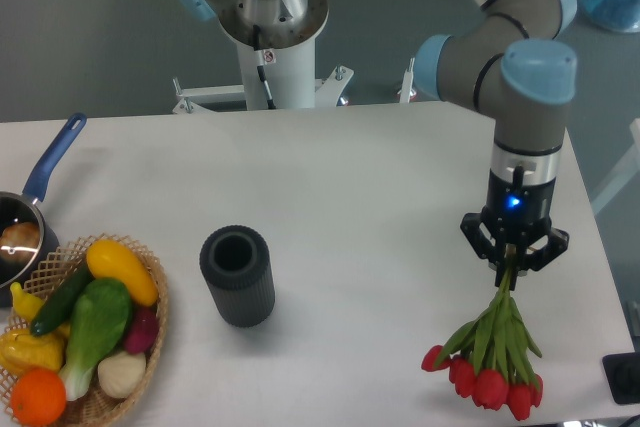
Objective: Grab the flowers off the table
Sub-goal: 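Lift the gripped tulips up off the table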
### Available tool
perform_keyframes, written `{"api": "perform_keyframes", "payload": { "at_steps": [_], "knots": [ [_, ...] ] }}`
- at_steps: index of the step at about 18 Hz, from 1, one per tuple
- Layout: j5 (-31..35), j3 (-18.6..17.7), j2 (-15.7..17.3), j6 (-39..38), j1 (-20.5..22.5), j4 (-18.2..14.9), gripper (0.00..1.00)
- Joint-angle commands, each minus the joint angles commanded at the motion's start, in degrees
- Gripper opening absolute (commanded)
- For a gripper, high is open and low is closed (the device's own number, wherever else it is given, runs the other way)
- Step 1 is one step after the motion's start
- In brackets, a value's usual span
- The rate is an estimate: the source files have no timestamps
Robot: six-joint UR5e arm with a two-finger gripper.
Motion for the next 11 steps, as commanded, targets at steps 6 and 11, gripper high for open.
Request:
{"api": "perform_keyframes", "payload": {
  "at_steps": [6,11],
  "knots": [
    [-16.96,0.88,1.14,-0.17,2.29,0.0,0.16],
    [-24.98,0.88,1.32,-0.09,3.61,0.0,0.16]
  ]
}}
